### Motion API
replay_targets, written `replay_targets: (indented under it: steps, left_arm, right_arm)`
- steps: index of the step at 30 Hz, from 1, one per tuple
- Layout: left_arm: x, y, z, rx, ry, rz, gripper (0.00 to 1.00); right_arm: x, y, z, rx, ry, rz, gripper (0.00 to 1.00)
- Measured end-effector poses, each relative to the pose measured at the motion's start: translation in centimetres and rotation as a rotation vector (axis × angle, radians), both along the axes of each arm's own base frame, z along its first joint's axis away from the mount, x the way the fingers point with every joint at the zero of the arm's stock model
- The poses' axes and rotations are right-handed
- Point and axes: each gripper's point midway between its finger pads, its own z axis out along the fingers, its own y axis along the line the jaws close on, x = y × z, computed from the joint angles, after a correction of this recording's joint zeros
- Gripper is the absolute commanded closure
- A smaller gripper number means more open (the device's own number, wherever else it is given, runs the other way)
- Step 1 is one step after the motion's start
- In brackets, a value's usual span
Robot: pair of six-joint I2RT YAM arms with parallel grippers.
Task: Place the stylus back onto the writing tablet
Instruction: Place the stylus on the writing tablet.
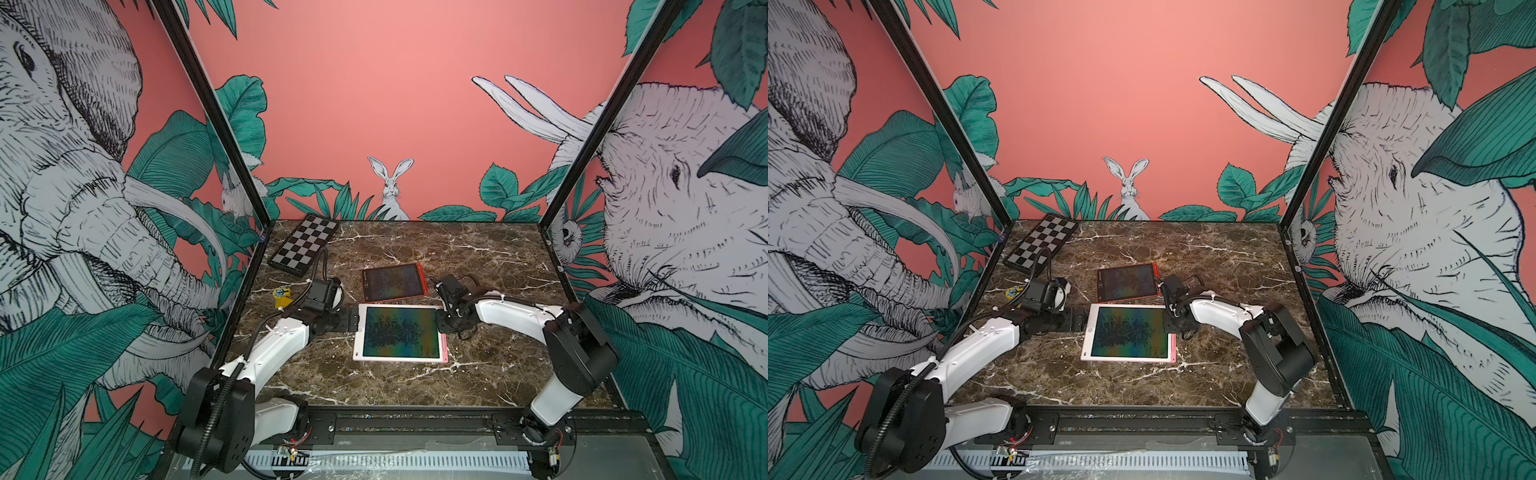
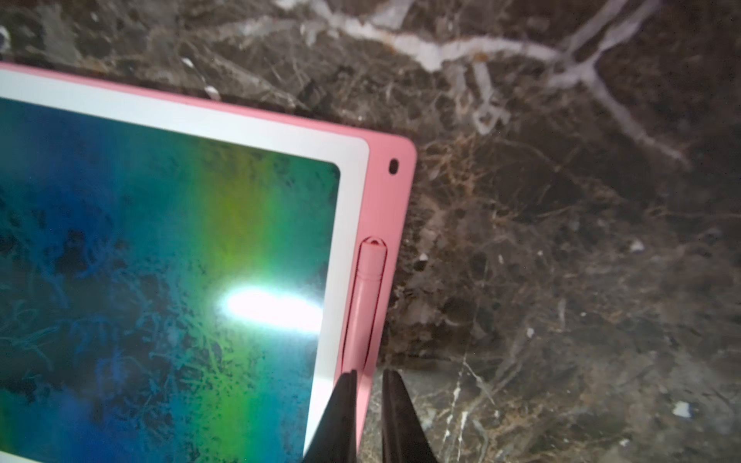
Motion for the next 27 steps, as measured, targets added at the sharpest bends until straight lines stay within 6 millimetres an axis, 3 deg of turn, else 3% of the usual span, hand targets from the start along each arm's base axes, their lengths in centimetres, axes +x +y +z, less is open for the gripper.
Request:
replay_targets:
  steps: [8,15,27]
  left_arm:
    - [-0.1,0.0,0.5,-0.005,-0.015,0.0,0.01]
    - [0.0,0.1,1.1,-0.006,-0.034,0.004,0.01]
    - [0.0,0.3,1.1,0.001,-0.039,0.009,0.01]
  right_arm:
    - [2.8,0.3,1.9,-0.001,-0.043,-0.006,0.84]
    - [4.0,0.4,0.7,-0.039,-0.028,-0.002,0.85]
    - [4.1,0.1,-0.4,-0.072,-0.01,0.006,0.85]
